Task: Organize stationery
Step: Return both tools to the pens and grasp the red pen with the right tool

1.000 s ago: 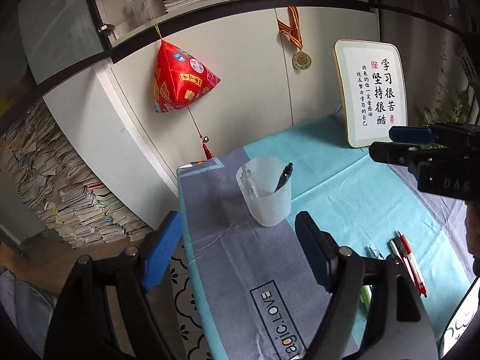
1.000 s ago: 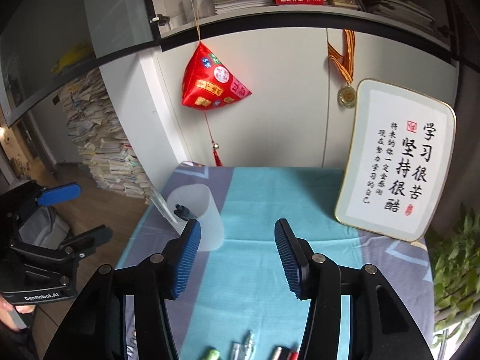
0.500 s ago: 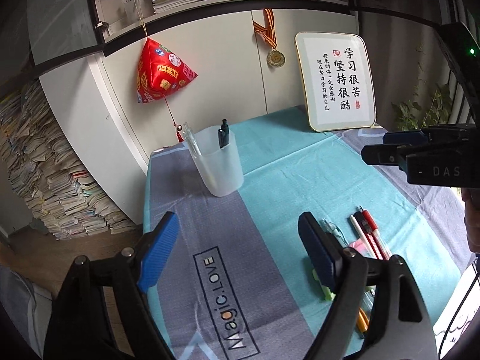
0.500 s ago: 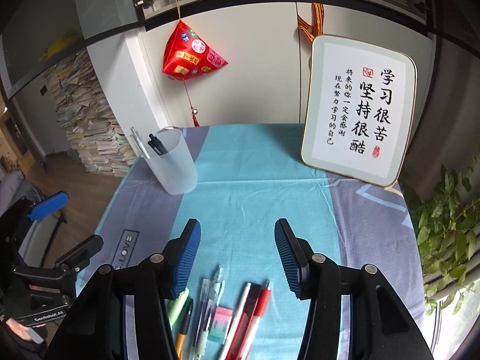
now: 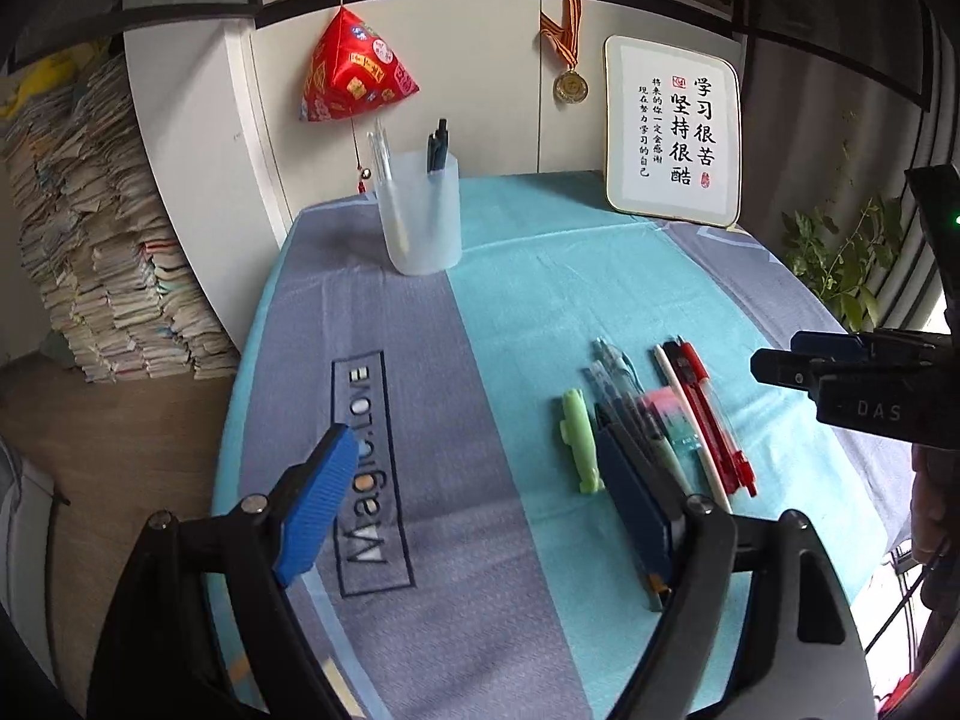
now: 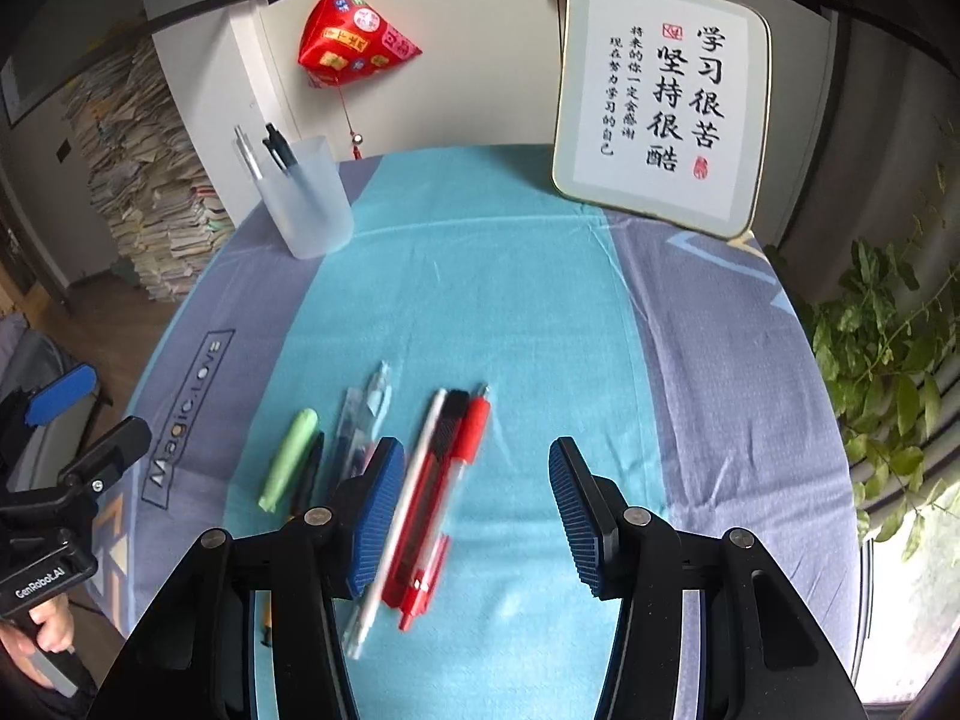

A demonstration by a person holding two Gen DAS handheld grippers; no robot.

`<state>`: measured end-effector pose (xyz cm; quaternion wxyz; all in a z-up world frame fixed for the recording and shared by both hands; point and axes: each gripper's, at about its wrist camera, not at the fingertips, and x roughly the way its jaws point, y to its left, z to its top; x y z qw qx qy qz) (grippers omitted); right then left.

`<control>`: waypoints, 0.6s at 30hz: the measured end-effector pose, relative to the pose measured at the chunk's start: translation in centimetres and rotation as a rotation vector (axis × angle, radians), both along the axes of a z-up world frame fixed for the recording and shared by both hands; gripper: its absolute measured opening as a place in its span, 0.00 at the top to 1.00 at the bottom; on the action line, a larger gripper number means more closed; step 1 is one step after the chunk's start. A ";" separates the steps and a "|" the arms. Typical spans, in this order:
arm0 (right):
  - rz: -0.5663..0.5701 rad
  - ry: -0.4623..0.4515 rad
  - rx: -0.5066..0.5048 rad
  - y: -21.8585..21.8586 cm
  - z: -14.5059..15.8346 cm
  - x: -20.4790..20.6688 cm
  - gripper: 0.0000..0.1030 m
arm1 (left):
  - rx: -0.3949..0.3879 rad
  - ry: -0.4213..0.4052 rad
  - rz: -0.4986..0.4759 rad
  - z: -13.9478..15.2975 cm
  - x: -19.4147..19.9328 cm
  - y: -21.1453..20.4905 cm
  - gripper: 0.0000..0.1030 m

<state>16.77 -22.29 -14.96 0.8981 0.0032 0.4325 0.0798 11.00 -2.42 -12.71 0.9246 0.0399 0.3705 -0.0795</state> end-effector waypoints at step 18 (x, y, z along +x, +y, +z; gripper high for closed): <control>0.003 0.085 0.116 -0.4 -4.2 -2.5 0.59 | -0.051 0.078 -0.045 -3.8 -3.1 -2.7 0.21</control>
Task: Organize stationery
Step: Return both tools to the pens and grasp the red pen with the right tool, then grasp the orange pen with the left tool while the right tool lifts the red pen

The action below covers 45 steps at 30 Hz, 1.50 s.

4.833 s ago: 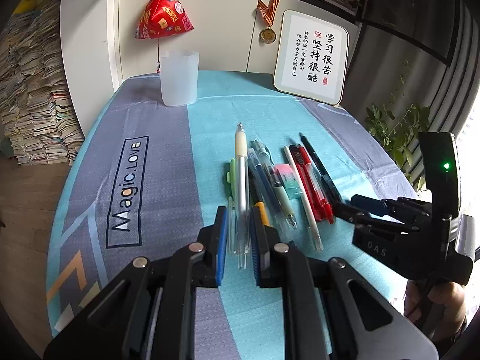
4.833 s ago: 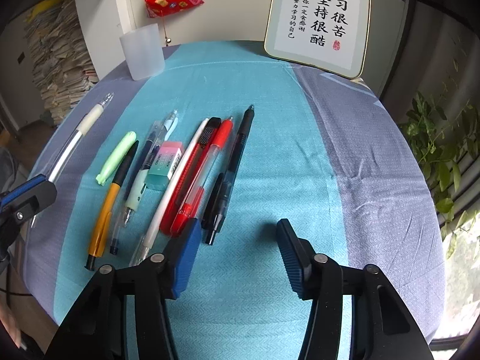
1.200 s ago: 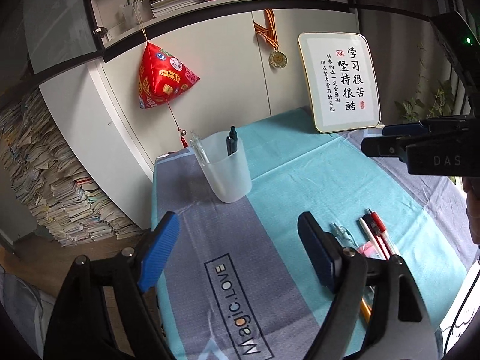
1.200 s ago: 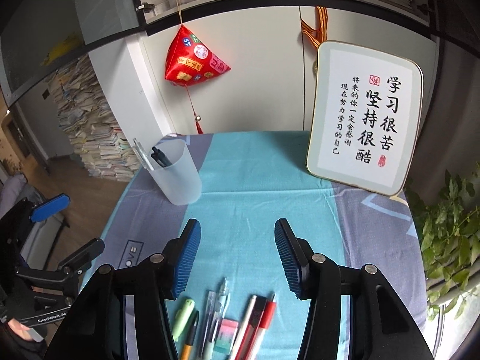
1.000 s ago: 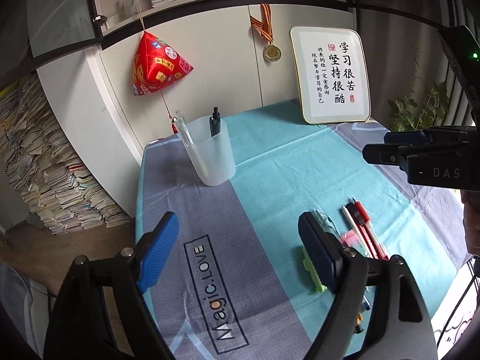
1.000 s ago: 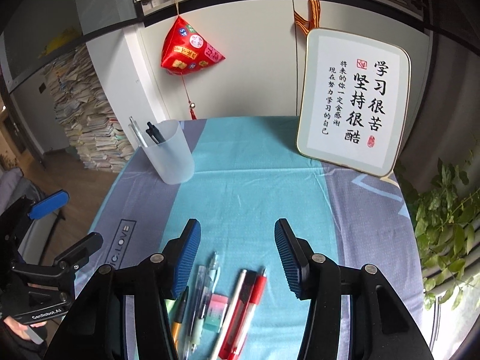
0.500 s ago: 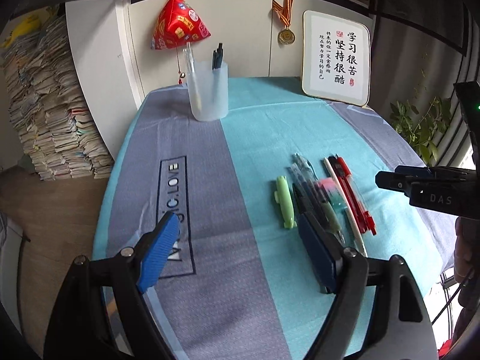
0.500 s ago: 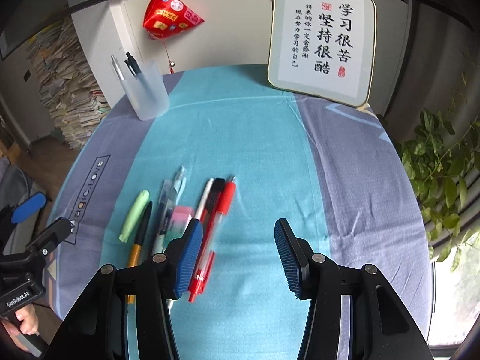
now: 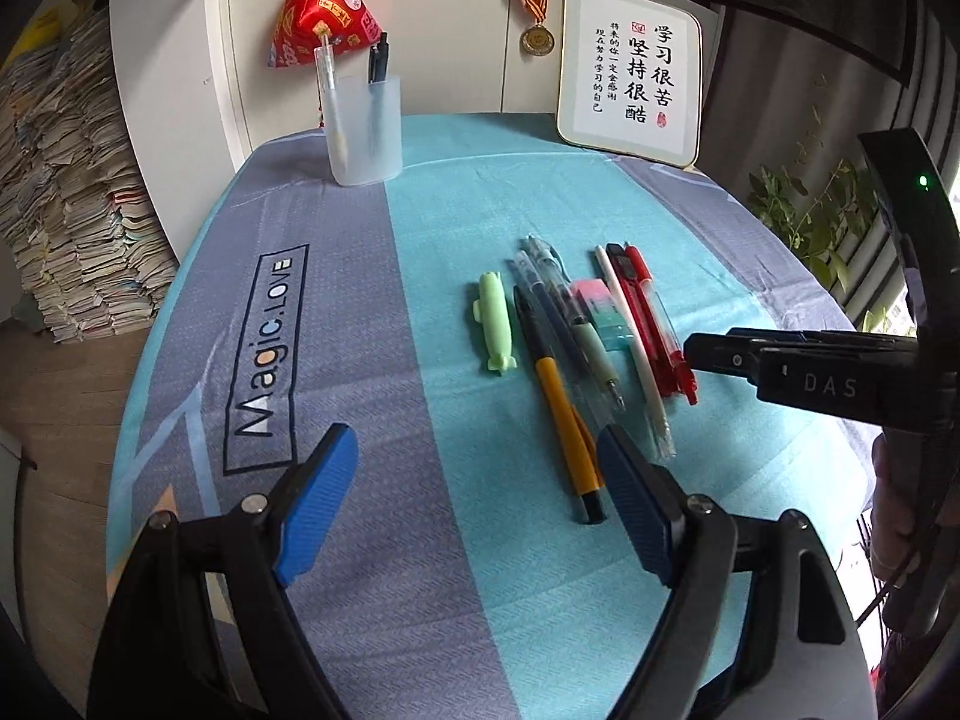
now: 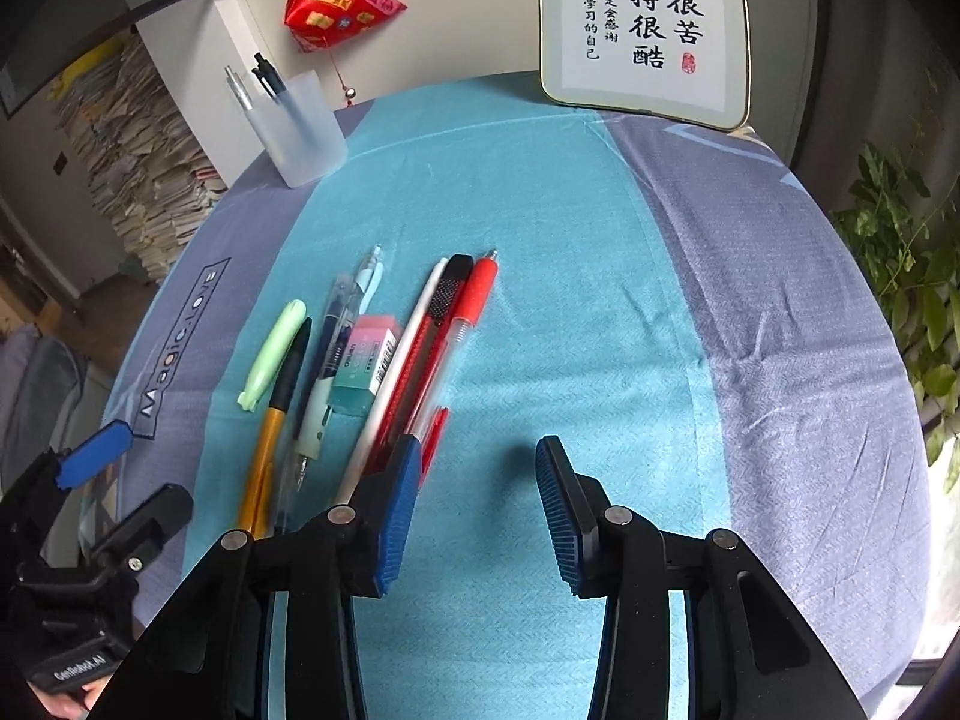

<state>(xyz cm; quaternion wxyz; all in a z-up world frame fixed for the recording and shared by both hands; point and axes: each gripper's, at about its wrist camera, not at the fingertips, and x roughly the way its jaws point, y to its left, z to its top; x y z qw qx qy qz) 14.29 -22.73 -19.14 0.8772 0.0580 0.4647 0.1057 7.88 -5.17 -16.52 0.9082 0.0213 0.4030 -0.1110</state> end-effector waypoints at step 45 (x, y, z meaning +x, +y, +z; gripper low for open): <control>-0.075 -0.100 -0.121 -0.4 -0.9 -1.5 0.85 | -0.048 0.057 -0.059 -2.3 -0.9 -2.0 0.22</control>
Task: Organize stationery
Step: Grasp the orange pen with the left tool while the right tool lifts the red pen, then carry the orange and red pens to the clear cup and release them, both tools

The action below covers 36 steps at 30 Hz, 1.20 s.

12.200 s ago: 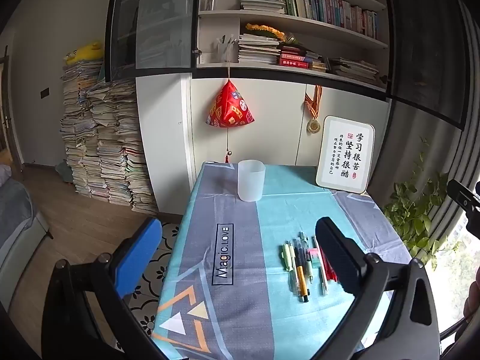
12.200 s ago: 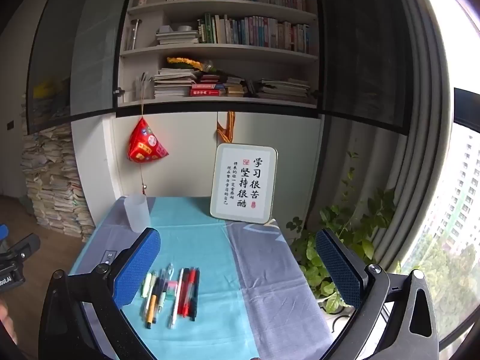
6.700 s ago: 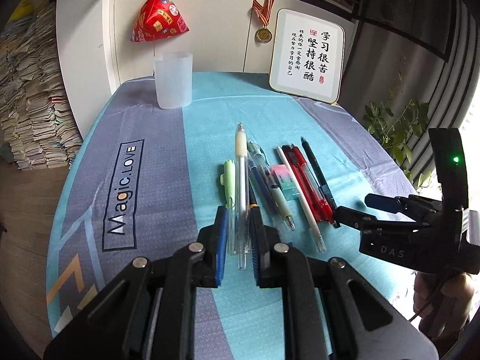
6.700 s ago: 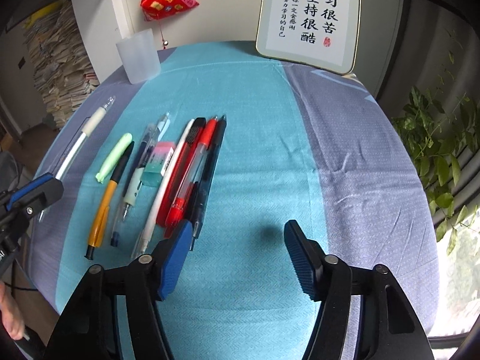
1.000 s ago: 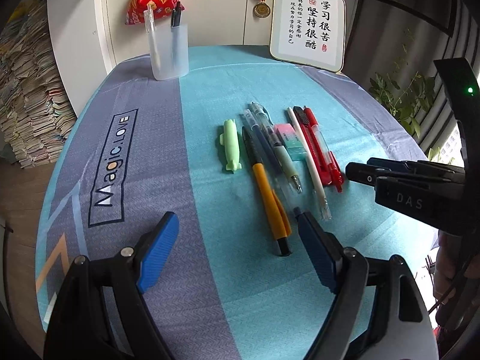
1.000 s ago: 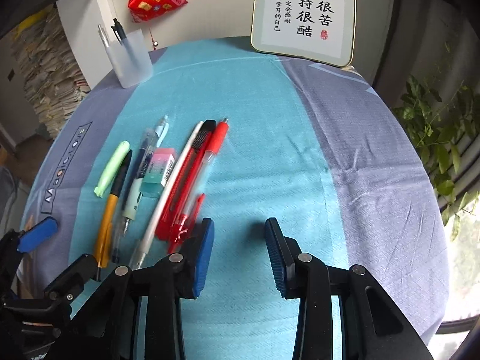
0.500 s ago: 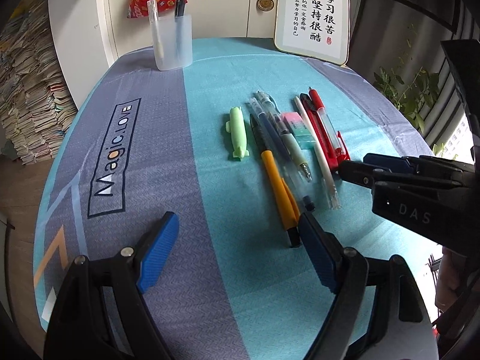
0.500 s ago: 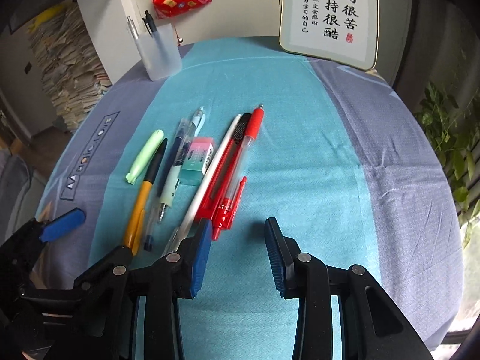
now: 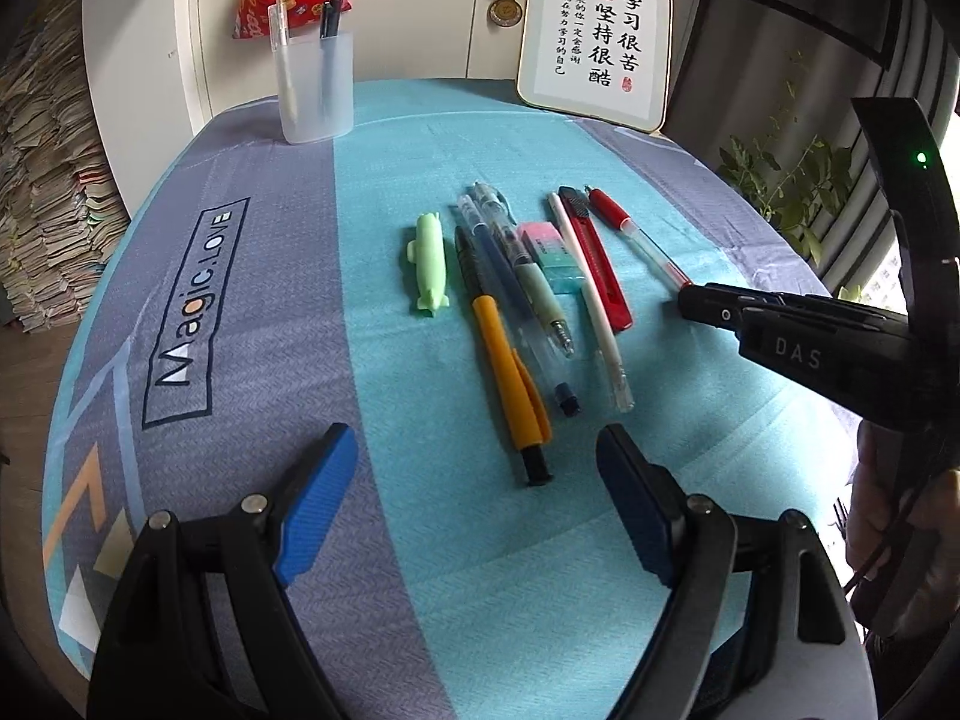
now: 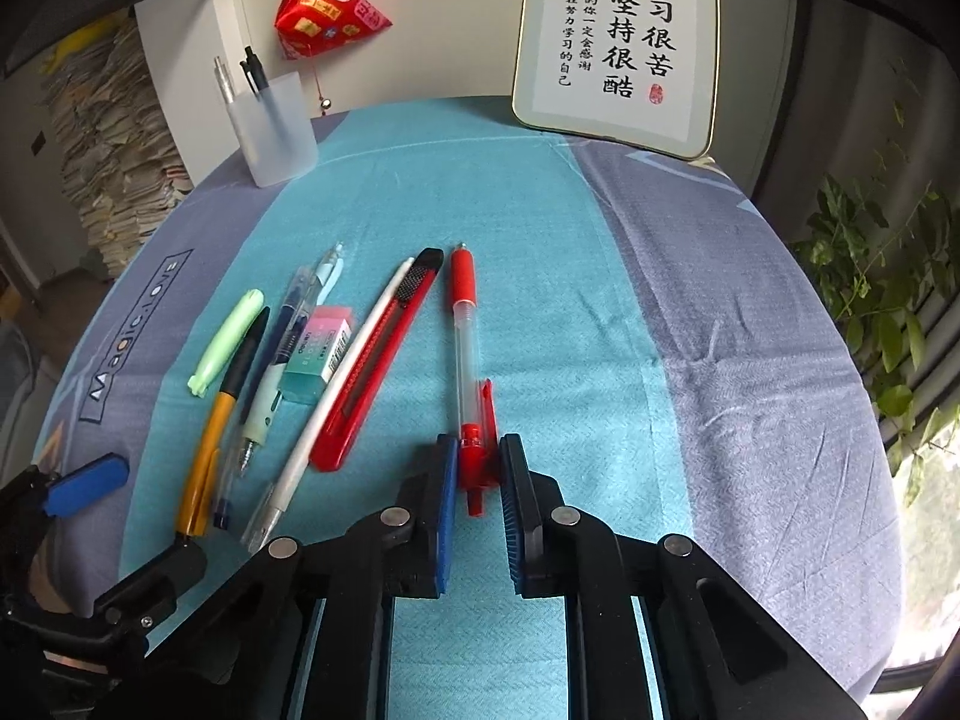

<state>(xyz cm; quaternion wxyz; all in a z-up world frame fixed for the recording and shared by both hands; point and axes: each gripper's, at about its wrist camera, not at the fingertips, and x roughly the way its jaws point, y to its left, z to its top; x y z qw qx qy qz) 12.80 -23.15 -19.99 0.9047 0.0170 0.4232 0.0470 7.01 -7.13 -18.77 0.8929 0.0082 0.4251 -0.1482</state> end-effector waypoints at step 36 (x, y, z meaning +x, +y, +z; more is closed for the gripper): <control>-0.052 -0.180 0.181 -4.2 7.3 -3.5 0.86 | -0.138 -0.052 -0.001 4.0 -0.7 2.8 0.89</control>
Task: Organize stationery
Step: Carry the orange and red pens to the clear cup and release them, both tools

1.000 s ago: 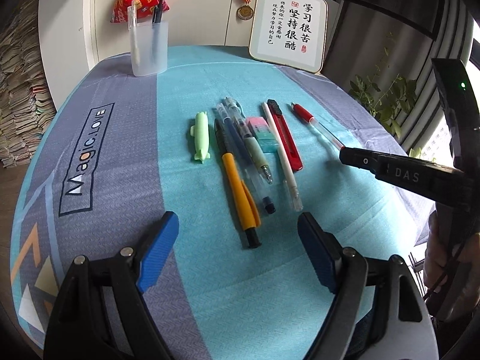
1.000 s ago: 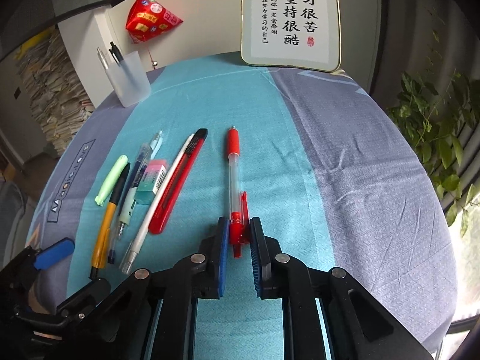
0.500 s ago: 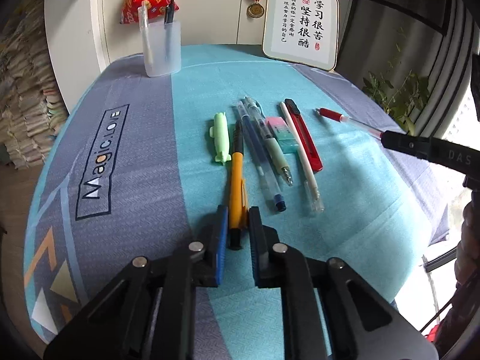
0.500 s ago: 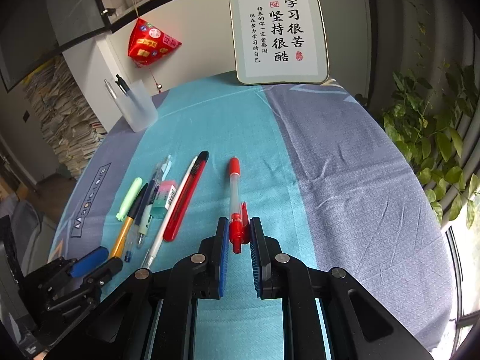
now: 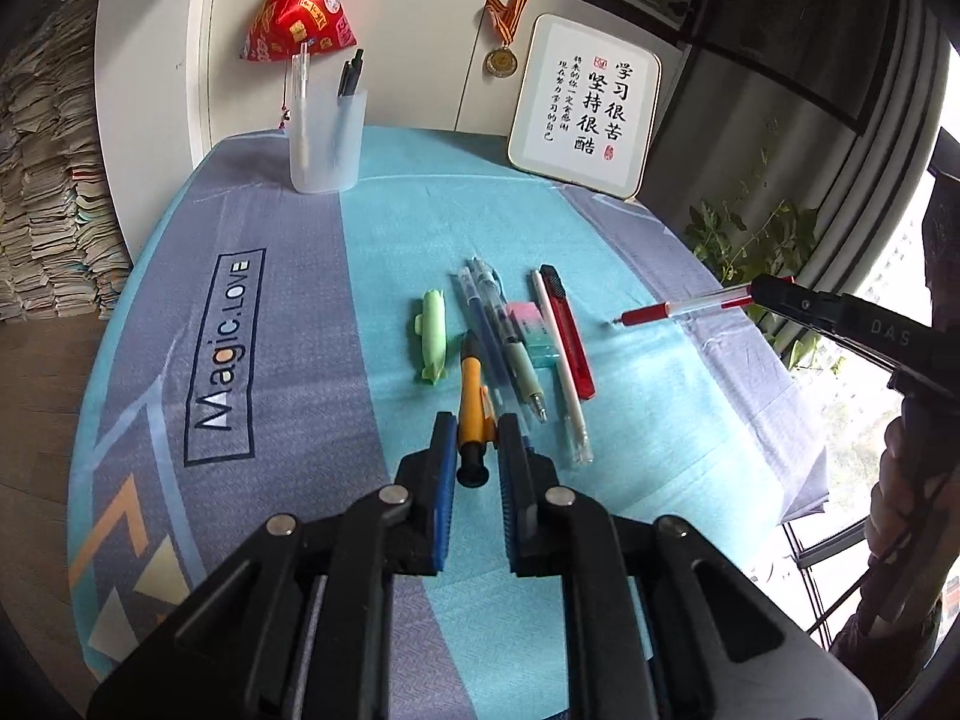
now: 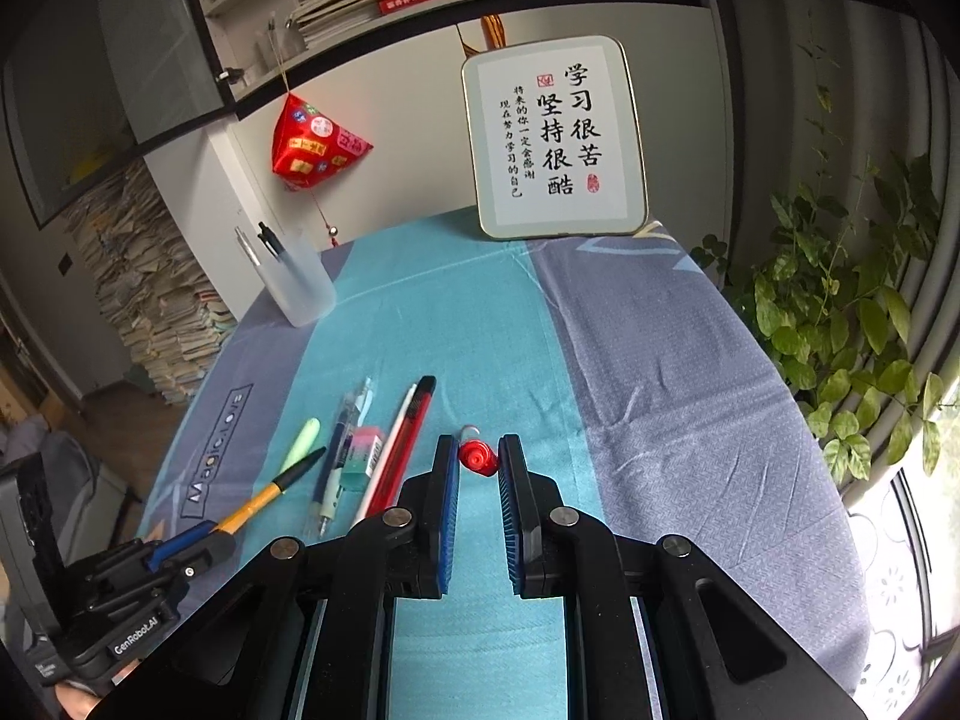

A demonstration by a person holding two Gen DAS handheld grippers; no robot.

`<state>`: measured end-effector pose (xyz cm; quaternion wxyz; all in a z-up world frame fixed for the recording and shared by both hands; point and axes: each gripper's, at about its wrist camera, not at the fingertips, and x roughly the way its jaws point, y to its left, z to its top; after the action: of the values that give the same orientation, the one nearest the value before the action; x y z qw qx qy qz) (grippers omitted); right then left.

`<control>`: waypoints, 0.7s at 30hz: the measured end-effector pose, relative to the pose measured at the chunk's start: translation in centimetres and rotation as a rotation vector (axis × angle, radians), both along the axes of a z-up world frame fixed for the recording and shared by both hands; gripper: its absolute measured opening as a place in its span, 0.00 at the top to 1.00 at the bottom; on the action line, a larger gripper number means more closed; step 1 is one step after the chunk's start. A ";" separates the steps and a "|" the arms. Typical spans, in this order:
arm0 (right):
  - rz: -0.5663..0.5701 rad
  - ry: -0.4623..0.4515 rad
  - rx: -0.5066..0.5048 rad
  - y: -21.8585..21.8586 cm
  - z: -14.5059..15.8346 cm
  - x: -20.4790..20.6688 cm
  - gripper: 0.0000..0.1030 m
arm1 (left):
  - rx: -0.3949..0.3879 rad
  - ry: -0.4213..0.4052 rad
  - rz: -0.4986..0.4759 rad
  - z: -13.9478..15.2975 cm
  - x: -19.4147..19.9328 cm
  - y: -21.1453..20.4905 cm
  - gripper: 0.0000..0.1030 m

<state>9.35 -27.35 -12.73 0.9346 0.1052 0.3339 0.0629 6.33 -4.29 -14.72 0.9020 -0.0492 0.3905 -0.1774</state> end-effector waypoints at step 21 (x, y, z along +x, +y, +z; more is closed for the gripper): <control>0.043 -0.127 0.027 1.9 5.7 0.0 0.89 | 0.115 -0.144 -0.043 9.0 2.0 1.5 0.89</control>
<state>9.37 -25.42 -7.07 0.9508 0.1064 0.2753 0.0938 8.35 -2.77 -5.75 0.9251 0.0241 0.3349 -0.1771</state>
